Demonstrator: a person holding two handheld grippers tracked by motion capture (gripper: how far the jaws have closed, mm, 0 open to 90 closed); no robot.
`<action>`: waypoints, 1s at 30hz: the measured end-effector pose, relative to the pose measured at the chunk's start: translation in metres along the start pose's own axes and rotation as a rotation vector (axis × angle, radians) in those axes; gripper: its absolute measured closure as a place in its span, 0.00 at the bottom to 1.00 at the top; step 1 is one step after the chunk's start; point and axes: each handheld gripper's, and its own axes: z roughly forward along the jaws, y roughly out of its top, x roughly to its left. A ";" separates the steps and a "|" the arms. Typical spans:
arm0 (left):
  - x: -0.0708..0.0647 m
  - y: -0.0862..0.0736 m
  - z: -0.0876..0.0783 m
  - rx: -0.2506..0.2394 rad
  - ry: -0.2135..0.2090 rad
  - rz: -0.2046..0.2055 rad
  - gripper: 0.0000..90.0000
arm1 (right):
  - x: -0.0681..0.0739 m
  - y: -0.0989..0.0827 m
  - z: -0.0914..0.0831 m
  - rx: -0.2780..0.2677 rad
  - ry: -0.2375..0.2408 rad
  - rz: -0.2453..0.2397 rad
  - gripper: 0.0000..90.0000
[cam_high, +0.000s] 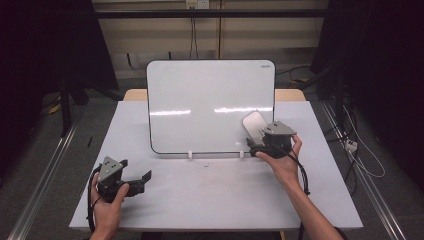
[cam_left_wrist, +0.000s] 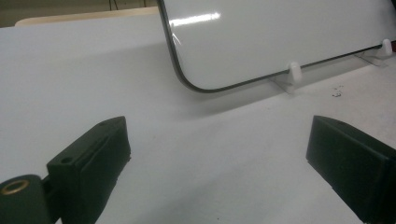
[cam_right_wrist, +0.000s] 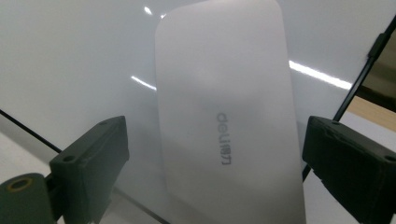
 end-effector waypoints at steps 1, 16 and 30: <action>0.000 0.000 0.000 -0.002 0.000 -0.002 0.07 | -0.001 0.000 -0.001 -0.004 0.007 0.018 0.07; 0.000 0.002 0.004 -0.004 -0.011 -0.001 0.07 | -0.005 -0.002 -0.014 -0.001 0.036 0.087 0.05; 0.001 0.003 0.004 -0.002 -0.009 -0.004 0.07 | -0.013 -0.013 -0.032 -0.011 -0.008 0.117 0.07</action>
